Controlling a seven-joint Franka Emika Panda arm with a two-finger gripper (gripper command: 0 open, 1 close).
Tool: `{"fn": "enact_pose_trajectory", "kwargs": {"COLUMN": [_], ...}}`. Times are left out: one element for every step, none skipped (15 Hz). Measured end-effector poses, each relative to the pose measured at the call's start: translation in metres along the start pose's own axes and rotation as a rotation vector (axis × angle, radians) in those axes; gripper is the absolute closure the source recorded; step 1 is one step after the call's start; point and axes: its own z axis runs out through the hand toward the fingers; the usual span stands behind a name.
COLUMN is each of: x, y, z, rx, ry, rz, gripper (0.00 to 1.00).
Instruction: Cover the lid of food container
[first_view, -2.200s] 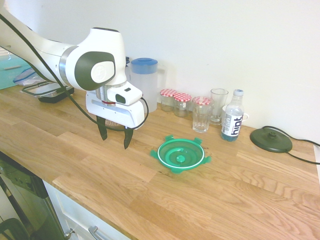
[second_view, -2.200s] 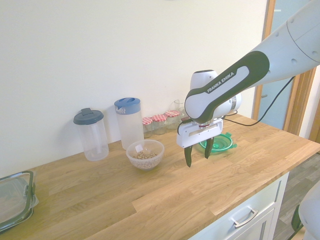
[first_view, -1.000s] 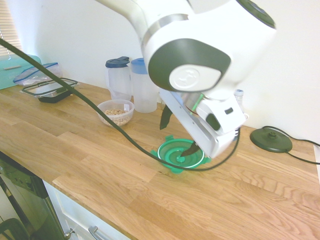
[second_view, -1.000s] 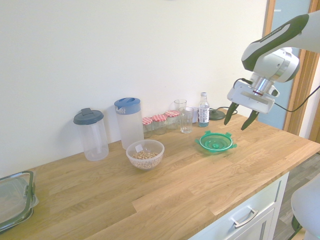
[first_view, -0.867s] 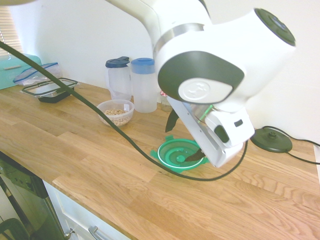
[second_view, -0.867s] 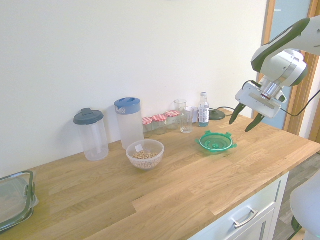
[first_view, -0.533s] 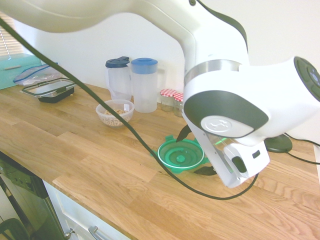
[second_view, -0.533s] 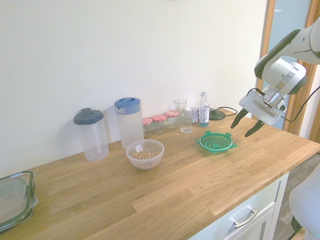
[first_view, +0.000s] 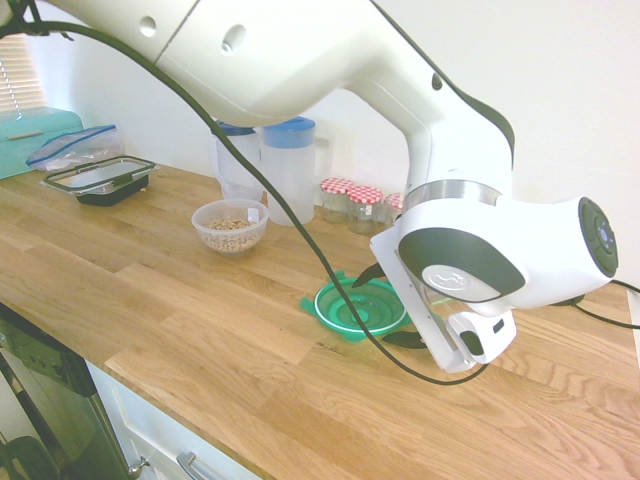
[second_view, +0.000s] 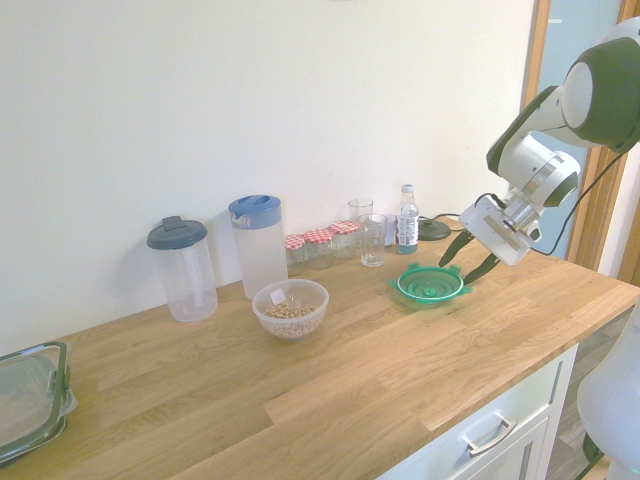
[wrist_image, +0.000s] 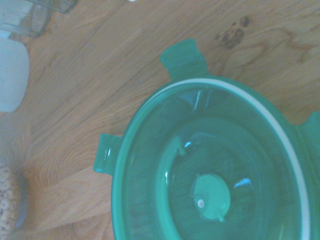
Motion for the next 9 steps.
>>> {"fn": "enact_pose_trajectory", "kwargs": {"x": [0.002, 0.004, 0.006, 0.007, 0.009, 0.01, 0.011, 0.011, 0.011], "y": [-0.001, -0.003, -0.003, -0.003, -0.002, -0.003, -0.003, -0.003, -0.004], "z": [0.003, 0.005, 0.007, 0.011, 0.016, 0.019, 0.02, 0.02, 0.02], "rx": [-0.001, 0.0, 0.002, 0.004, 0.009, 0.019, 0.022, 0.025, 0.027], "ry": [-0.003, -0.003, -0.003, -0.006, -0.011, -0.015, -0.016, -0.016, -0.016], "rz": [-0.002, -0.003, -0.005, -0.006, -0.006, -0.005, -0.004, -0.003, -0.002], "gripper": [0.0, 0.0, 1.0, 1.0, 1.0, 1.0, 1.0, 1.0, 1.0]}}
